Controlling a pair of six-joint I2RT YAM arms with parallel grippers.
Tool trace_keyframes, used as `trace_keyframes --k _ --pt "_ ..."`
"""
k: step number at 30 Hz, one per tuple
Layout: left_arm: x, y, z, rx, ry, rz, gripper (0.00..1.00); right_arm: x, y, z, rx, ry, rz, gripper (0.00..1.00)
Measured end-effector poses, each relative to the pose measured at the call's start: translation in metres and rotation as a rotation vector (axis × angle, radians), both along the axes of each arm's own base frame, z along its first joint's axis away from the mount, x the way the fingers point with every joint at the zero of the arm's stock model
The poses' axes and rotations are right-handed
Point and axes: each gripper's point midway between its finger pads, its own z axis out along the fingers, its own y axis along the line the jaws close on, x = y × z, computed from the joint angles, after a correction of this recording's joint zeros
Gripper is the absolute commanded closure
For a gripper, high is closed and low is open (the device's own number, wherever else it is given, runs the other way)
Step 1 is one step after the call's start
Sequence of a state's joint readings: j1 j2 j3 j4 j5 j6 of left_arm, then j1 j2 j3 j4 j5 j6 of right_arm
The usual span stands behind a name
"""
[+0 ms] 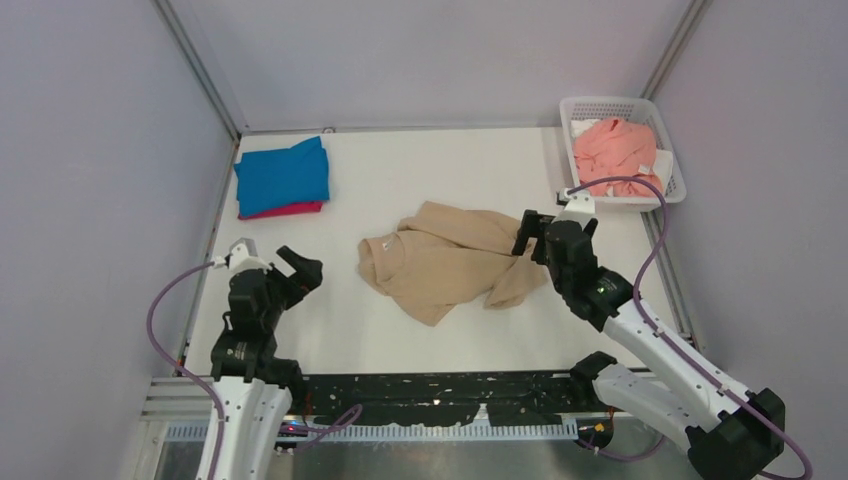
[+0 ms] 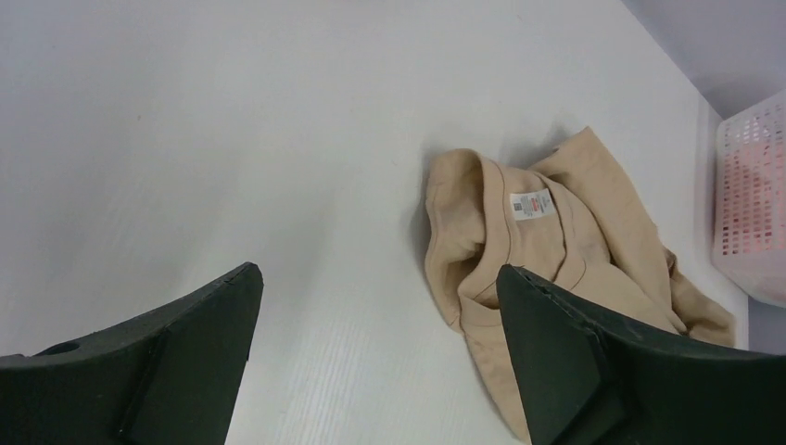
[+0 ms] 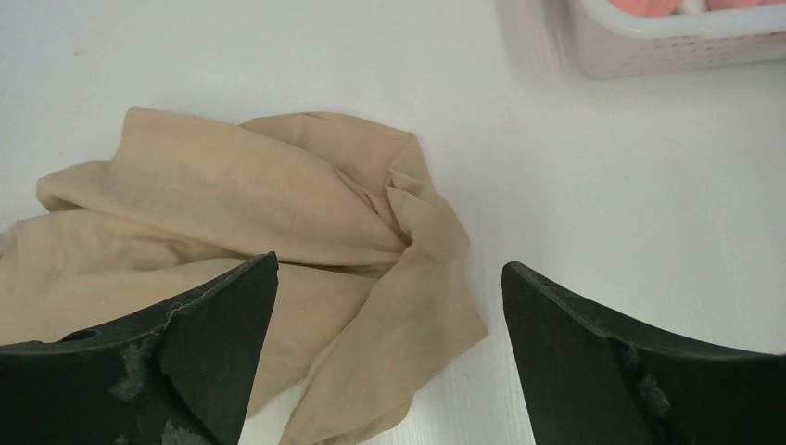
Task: Fold and stack the t-shirts
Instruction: Move the tshirt to the center of the board, then flatten out the tshirt
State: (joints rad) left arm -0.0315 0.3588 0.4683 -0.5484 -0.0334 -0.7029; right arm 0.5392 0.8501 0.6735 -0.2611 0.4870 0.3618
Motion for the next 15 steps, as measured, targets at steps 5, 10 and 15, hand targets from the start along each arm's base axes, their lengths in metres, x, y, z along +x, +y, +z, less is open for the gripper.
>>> trace_keyframes --k 5,10,15 --pt "0.009 -0.013 -0.041 -0.053 0.090 -0.047 0.01 -0.004 -0.008 -0.007 -0.019 0.039 -0.041 0.05" --pt "0.019 -0.031 -0.072 -0.106 0.221 -0.129 0.01 -0.015 0.026 -0.013 -0.005 0.070 0.099 0.05" --pt "0.009 -0.079 -0.090 -0.141 0.317 -0.311 0.01 -0.026 0.047 -0.048 0.021 0.155 0.136 0.05"
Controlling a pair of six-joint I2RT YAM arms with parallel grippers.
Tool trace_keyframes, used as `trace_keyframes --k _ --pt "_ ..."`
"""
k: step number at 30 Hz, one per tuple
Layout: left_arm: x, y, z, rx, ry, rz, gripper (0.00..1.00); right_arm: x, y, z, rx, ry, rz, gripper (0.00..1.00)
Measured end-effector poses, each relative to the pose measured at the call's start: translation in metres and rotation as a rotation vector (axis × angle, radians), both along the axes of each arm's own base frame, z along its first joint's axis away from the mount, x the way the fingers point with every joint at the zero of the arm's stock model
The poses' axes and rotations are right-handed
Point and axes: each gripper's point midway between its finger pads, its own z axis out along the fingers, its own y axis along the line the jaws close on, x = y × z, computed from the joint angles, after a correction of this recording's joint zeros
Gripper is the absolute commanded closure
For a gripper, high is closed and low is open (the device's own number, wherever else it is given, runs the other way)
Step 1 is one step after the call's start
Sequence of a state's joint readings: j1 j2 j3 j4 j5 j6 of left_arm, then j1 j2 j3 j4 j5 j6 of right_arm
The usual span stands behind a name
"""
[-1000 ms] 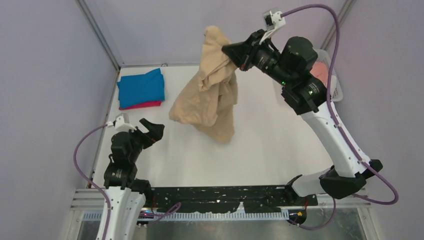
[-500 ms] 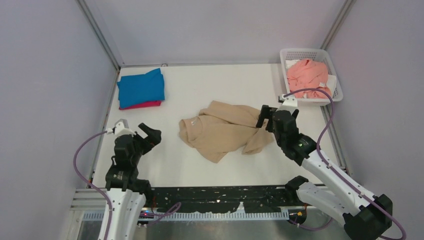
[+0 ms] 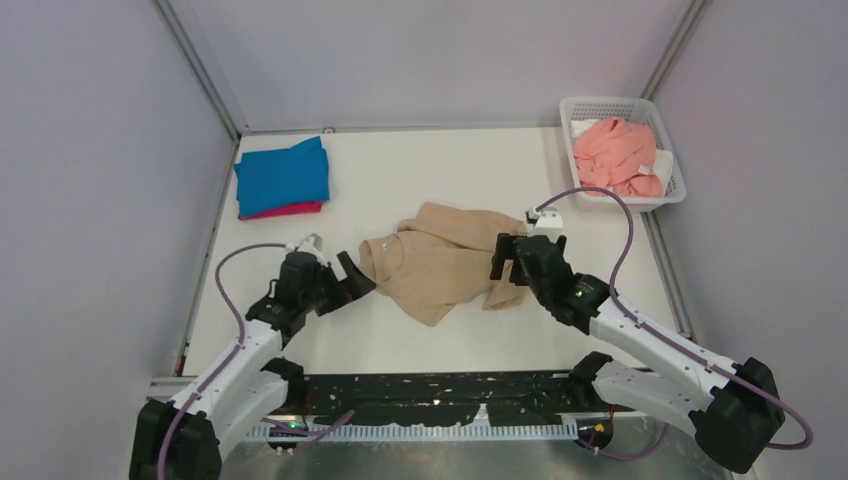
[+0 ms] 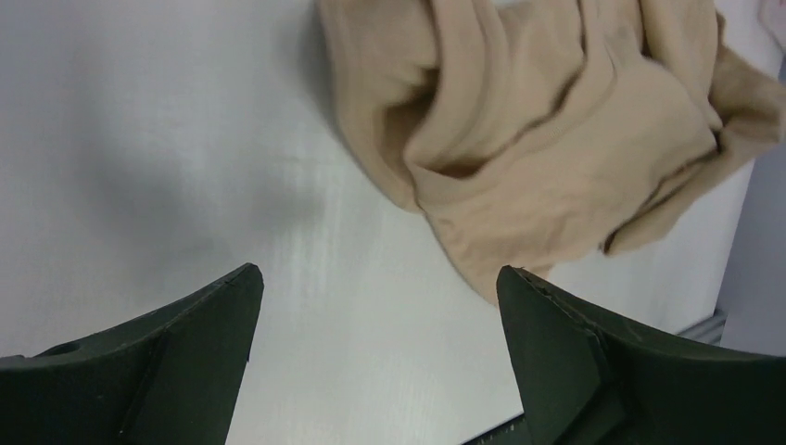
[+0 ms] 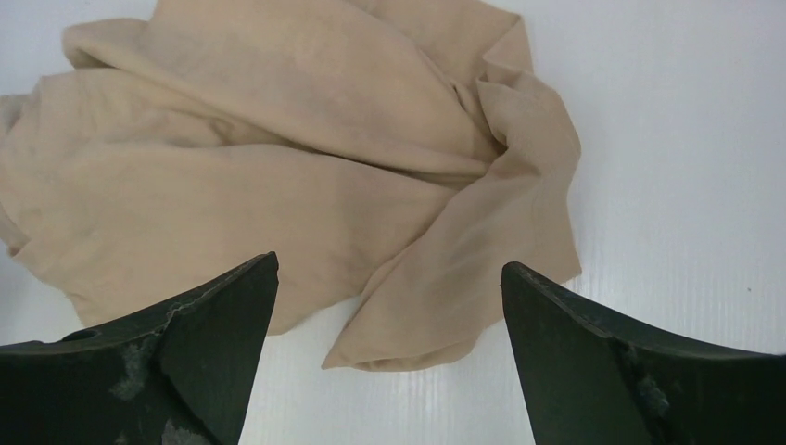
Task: Fold and stack the t-shirts
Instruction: Flatten out the tshirt
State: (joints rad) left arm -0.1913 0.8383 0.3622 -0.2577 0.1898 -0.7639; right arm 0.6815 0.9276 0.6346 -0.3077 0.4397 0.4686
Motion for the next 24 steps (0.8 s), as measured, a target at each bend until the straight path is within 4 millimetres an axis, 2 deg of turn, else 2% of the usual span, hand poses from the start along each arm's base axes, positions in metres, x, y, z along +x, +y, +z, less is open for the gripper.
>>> trace_keyframes --k 2,4,10,11,14,18,21,24 --pt "-0.014 -0.034 0.004 -0.014 -0.015 -0.126 0.01 -0.003 -0.004 -0.015 -0.008 0.032 -0.025 0.05" --pt "-0.027 -0.057 0.007 -0.021 -0.025 -0.206 0.01 -0.006 -0.011 -0.023 -0.014 0.050 -0.063 0.05" --pt "-0.069 -0.106 0.003 0.069 -0.025 -0.377 0.01 -0.009 -0.034 -0.021 0.008 0.003 -0.193 0.05" --pt "-0.072 -0.113 0.005 0.092 -0.023 -0.395 0.01 -0.010 -0.038 -0.020 0.013 -0.009 -0.211 0.05" --pt "-0.065 -0.135 0.012 0.211 -0.008 -0.409 0.05 -0.014 -0.047 -0.016 0.033 -0.040 -0.250 0.05" --pt "-0.046 -0.175 0.022 0.290 -0.025 -0.418 0.11 -0.017 -0.057 -0.012 0.044 -0.074 -0.287 0.05" --pt "-0.048 -0.193 0.011 0.334 -0.007 -0.452 0.17 -0.018 -0.063 -0.016 0.032 -0.078 -0.309 0.05" --pt "-0.052 -0.199 -0.010 0.393 0.036 -0.485 0.25 -0.019 -0.067 -0.019 0.018 -0.074 -0.322 0.05"
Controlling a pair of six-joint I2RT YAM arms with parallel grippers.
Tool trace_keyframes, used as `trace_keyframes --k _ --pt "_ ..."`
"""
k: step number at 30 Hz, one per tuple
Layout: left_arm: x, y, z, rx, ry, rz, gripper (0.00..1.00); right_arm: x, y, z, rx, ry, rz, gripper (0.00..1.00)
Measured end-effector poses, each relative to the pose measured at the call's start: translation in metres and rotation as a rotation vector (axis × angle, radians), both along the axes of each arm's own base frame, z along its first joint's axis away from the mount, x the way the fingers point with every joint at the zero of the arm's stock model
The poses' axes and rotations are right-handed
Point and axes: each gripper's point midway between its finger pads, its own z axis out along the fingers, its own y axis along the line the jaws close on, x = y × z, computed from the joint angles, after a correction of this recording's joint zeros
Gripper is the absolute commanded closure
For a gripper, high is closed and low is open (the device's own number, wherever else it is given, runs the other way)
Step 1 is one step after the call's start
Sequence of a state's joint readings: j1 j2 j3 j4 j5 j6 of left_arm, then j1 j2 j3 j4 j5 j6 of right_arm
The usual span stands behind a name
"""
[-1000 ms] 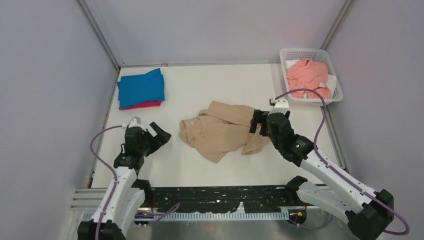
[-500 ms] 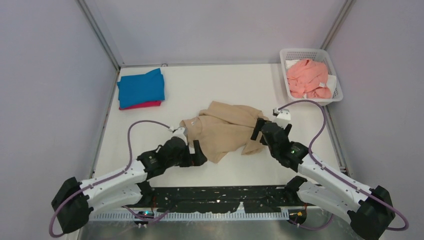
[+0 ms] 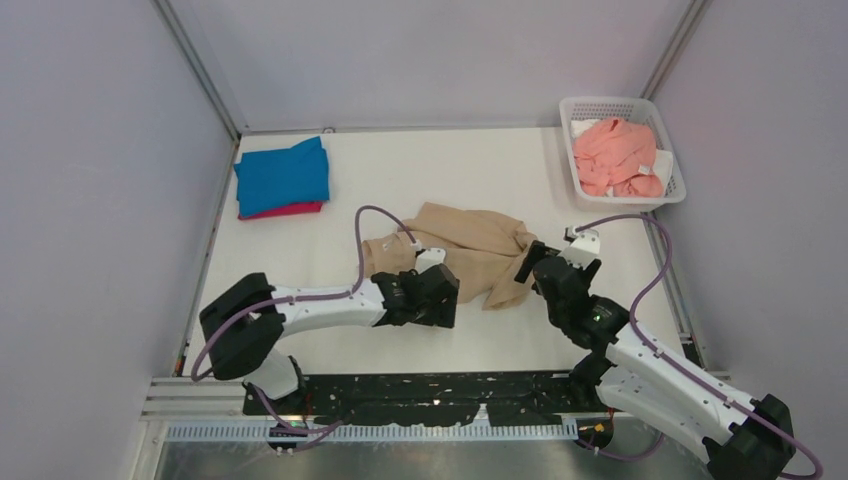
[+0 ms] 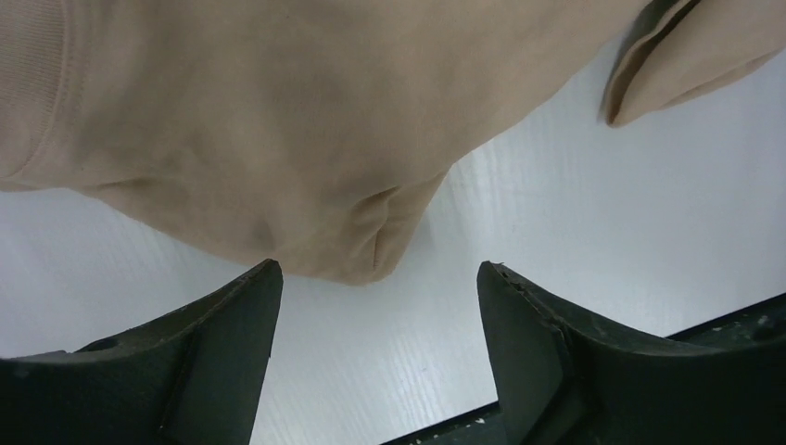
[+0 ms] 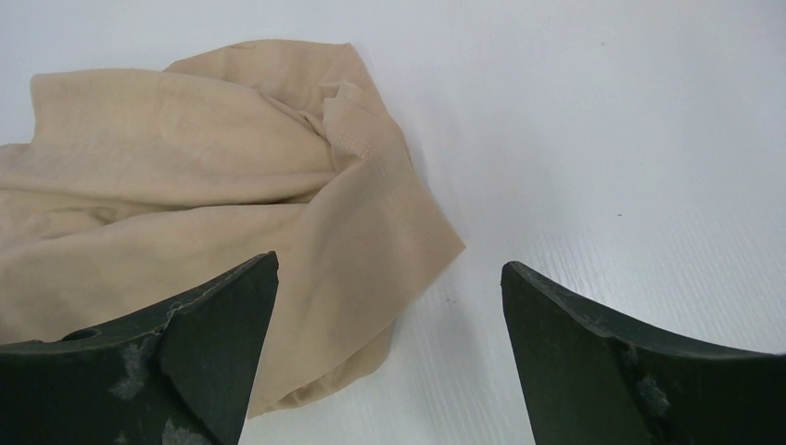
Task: Fold and stack the t-shirts
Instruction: Flatten out the tshirt
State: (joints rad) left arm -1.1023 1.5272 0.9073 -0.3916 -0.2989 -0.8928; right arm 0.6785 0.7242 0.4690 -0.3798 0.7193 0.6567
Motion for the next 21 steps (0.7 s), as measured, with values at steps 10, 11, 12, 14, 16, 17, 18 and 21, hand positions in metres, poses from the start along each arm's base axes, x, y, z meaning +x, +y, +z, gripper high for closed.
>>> trace_keyframes --k 10,11,12,14,16,17,18,21 --pt "-0.005 0.010 -0.036 0.138 0.041 -0.052 0.55 0.001 -0.006 -0.006 -0.023 0.017 -0.024 0.05" --pt "-0.004 0.009 -0.036 0.144 0.037 -0.059 0.59 0.001 -0.005 -0.006 -0.023 0.020 -0.022 0.05" --pt "-0.003 0.008 -0.037 0.148 0.034 -0.064 0.64 0.001 -0.005 -0.007 -0.022 0.022 -0.019 0.05" --pt "0.000 0.005 -0.037 0.155 0.022 -0.076 0.93 0.000 -0.003 -0.007 -0.018 0.026 -0.012 0.05" --pt "0.002 0.002 -0.038 0.152 0.014 -0.075 1.00 0.000 -0.003 -0.008 -0.014 0.028 -0.009 0.05" --pt "0.003 0.001 -0.038 0.151 0.010 -0.078 1.00 0.000 -0.002 -0.008 -0.012 0.029 -0.006 0.05" --pt "0.004 0.000 -0.038 0.151 0.008 -0.082 1.00 0.000 -0.001 -0.007 -0.009 0.029 -0.003 0.05" --pt "0.005 0.002 -0.036 0.149 -0.004 -0.075 1.00 -0.001 0.002 -0.007 0.006 0.030 0.015 0.05"
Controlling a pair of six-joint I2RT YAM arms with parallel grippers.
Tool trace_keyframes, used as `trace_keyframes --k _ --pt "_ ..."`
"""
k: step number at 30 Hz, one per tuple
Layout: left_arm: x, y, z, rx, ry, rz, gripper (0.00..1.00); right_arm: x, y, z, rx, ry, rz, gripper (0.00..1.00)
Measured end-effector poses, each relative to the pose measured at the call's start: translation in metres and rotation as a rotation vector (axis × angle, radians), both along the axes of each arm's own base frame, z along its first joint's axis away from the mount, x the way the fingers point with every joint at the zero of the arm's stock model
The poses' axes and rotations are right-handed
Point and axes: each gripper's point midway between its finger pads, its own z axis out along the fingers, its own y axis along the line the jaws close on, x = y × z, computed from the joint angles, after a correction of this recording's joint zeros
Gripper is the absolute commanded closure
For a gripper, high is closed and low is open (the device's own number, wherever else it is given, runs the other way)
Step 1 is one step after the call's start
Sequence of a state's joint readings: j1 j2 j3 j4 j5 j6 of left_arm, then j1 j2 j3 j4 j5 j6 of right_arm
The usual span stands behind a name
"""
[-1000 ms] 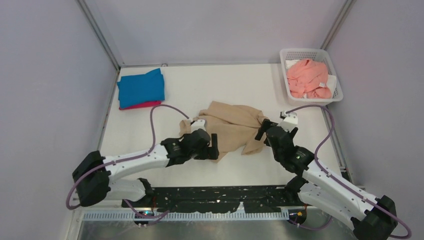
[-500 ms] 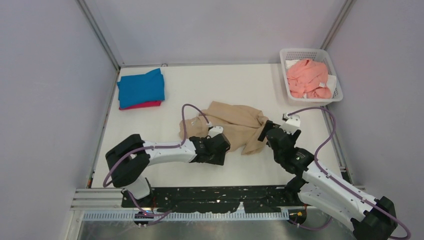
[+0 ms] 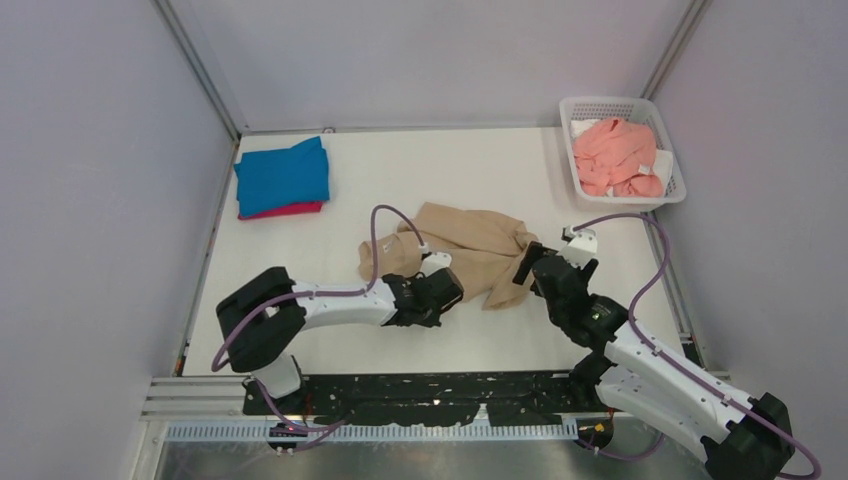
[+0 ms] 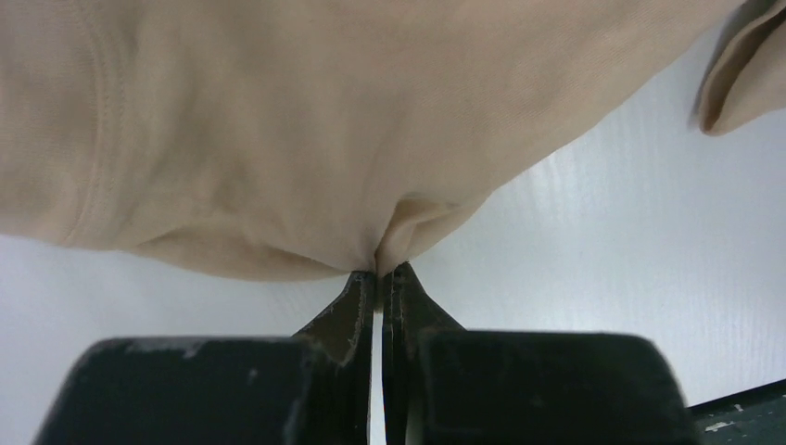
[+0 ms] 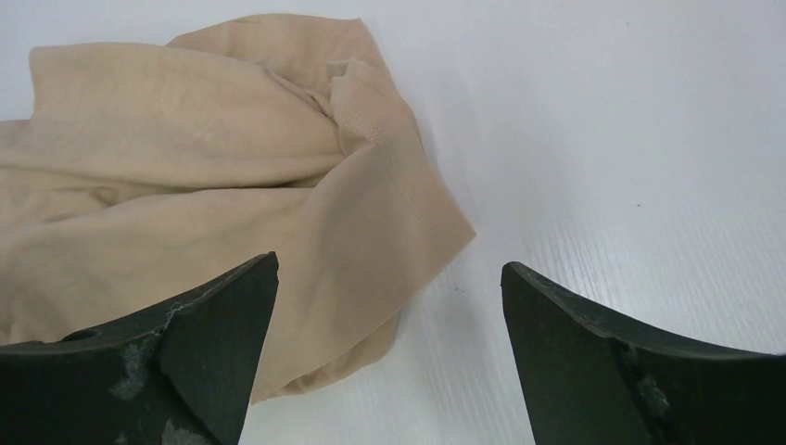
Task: Fold and stack the t-shirts
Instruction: Flatten out the tshirt
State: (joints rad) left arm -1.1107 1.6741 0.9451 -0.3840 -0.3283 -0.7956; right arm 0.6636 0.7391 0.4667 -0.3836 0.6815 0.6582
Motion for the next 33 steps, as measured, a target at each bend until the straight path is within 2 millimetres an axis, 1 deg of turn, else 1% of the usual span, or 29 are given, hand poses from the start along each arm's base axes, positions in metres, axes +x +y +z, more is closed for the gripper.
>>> trace_keyframes --k 1,3,4,5,6,7,9,11,13,15,17,19,21,23,26,28,30,32,33 --pt "0.000 0.004 0.001 0.004 -0.010 0.006 1.00 0.000 0.001 0.000 0.003 0.003 0.006 0.05" --pt "0.000 0.019 0.008 0.014 -0.038 0.026 1.00 -0.002 0.005 -0.003 0.014 0.016 0.028 0.05" --pt "0.002 0.038 0.033 -0.002 -0.103 0.059 1.00 -0.005 0.011 -0.006 0.027 0.037 0.058 0.05" --pt "0.002 0.038 0.034 -0.004 -0.105 0.060 1.00 -0.005 0.011 -0.006 0.028 0.038 0.059 0.05" --pt "0.007 0.043 0.045 -0.025 -0.140 0.083 1.00 -0.006 0.012 -0.007 0.031 0.045 0.066 0.05" --pt "0.011 0.051 0.055 -0.046 -0.169 0.107 1.00 -0.007 0.012 -0.009 0.033 0.054 0.067 0.05" --pt "0.018 0.073 0.068 -0.069 -0.216 0.172 1.00 -0.012 0.010 -0.019 0.031 0.088 0.066 0.05" --pt "0.024 0.092 0.071 -0.071 -0.239 0.229 1.00 -0.019 0.006 -0.032 0.028 0.126 0.061 0.04" --pt "0.027 0.111 0.066 -0.041 -0.245 0.277 1.00 -0.024 0.007 -0.043 0.035 0.161 0.071 0.02" --pt "0.025 0.125 0.057 0.001 -0.238 0.300 1.00 -0.028 0.014 -0.053 0.054 0.194 0.104 0.01" --pt "0.021 0.131 0.052 0.026 -0.227 0.308 1.00 -0.029 0.024 -0.060 0.074 0.225 0.151 0.00" --pt "0.021 0.132 0.051 0.031 -0.224 0.309 1.00 -0.028 0.039 -0.067 0.100 0.251 0.212 0.00" --pt "0.021 0.132 0.050 0.031 -0.223 0.310 1.00 -0.025 0.056 -0.069 0.132 0.256 0.277 0.00" --pt "0.021 0.132 0.049 0.036 -0.219 0.309 1.00 -0.022 0.070 -0.068 0.164 0.246 0.332 0.02" --pt "0.020 0.132 0.045 0.048 -0.211 0.307 1.00 -0.016 0.080 -0.066 0.187 0.227 0.367 0.03" --pt "0.020 0.132 0.044 0.053 -0.208 0.307 1.00 -0.013 0.083 -0.065 0.192 0.216 0.376 0.06" --pt "0.020 0.132 0.043 0.053 -0.205 0.306 1.00 -0.010 0.088 -0.063 0.204 0.196 0.388 0.14" --pt "0.020 0.131 0.042 0.053 -0.203 0.306 1.00 -0.007 0.090 -0.061 0.214 0.176 0.394 0.34" --pt "0.020 0.131 0.041 0.053 -0.202 0.308 1.00 -0.007 0.090 -0.060 0.214 0.173 0.395 0.42"
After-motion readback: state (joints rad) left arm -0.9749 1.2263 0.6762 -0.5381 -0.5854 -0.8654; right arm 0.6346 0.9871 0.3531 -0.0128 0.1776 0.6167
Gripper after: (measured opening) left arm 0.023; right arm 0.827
